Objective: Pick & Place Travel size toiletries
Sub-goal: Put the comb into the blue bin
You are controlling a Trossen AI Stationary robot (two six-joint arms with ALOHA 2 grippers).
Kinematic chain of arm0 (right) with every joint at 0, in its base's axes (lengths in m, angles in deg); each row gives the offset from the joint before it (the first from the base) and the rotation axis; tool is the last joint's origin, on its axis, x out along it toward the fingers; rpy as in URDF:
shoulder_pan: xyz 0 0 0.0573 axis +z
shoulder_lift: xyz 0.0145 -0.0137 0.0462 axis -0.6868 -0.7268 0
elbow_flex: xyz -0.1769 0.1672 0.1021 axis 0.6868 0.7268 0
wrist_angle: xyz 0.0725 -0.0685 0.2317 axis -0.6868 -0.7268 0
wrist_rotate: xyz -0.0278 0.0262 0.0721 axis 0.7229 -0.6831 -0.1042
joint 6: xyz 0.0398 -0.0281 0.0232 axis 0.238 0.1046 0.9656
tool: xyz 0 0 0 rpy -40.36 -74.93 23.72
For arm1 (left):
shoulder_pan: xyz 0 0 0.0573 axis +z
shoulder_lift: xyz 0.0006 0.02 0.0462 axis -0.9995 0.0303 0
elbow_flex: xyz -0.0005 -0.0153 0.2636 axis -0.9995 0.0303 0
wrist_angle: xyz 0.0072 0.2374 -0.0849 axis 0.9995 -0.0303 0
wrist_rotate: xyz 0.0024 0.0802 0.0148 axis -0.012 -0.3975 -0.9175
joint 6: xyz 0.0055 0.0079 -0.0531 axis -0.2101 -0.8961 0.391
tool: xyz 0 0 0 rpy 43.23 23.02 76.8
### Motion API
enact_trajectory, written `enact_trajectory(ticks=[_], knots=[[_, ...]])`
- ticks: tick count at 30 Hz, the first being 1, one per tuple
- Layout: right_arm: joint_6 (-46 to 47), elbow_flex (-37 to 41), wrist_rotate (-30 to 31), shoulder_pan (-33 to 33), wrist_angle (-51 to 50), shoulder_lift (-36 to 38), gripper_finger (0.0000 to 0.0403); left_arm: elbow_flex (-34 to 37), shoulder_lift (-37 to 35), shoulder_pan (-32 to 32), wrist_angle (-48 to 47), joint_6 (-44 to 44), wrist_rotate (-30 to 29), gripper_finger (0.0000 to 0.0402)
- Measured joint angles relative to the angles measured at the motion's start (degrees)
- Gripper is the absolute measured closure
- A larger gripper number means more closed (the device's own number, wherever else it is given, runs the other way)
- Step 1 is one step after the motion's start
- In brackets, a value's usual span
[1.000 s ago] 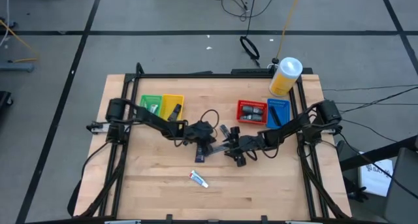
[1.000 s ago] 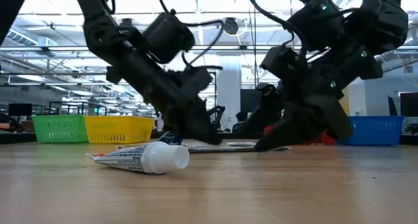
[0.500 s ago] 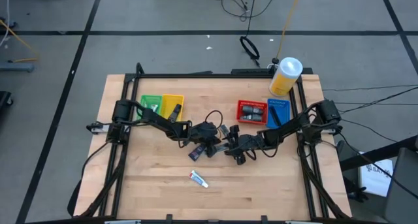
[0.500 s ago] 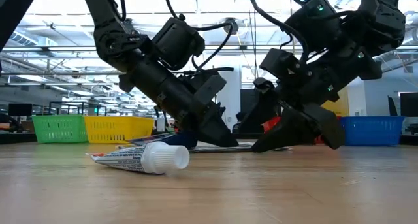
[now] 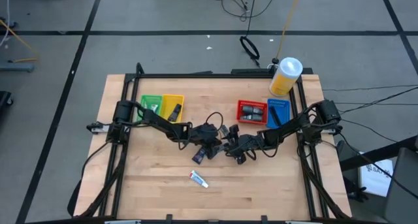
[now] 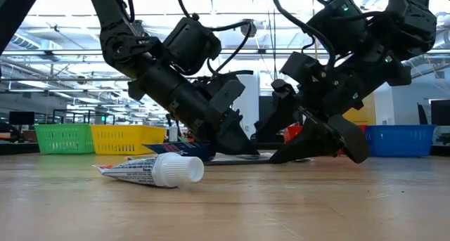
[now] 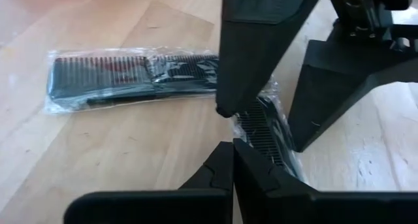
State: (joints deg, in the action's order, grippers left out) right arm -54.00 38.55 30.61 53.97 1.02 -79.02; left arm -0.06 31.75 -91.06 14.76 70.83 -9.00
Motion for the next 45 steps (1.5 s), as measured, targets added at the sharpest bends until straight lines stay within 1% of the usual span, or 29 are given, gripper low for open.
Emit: enact_trajectory(ticks=[3,14,19,26,31,36,39,42,45], knots=[[-0.17,0.02,1.24,0.02,0.47,-0.04,0.0124,0.02,0.02,-0.22,-0.09,-0.08,-0.04,0.0397],[0.54,0.09,1.31,0.02,2.16,-0.09,0.0124,0.11,0.11,-0.42,-0.25,-0.74,-0.10,0.0399],[2.80,0.09,1.21,0.02,2.20,-0.08,0.0124,0.13,0.11,-0.45,-0.26,-0.91,-0.13,0.0394],[3.28,0.09,1.26,0.02,2.30,2.13,0.0124,0.15,0.11,-0.48,-0.27,-0.89,0.07,0.0400],[3.28,0.09,1.09,0.02,1.87,3.39,0.0124,0.20,0.11,-0.84,0.40,-0.89,0.27,0.0393],[5.13,0.09,-6.52,-0.19,0.21,3.39,0.0125,0.22,0.21,-1.23,3.06,-1.55,3.28,0.0399],[7.00,0.09,-8.07,-0.46,-1.38,3.39,0.0140,0.24,0.22,-1.24,3.59,-1.55,3.37,0.0392],[7.23,0.09,-9.38,-0.57,-2.37,3.39,0.0169,0.24,0.22,-1.21,3.75,-1.57,3.35,0.0393],[6.95,0.09,-9.44,-0.55,-1.85,2.77,0.0200,0.24,0.24,-1.21,4.03,-1.57,3.30,0.0399]])
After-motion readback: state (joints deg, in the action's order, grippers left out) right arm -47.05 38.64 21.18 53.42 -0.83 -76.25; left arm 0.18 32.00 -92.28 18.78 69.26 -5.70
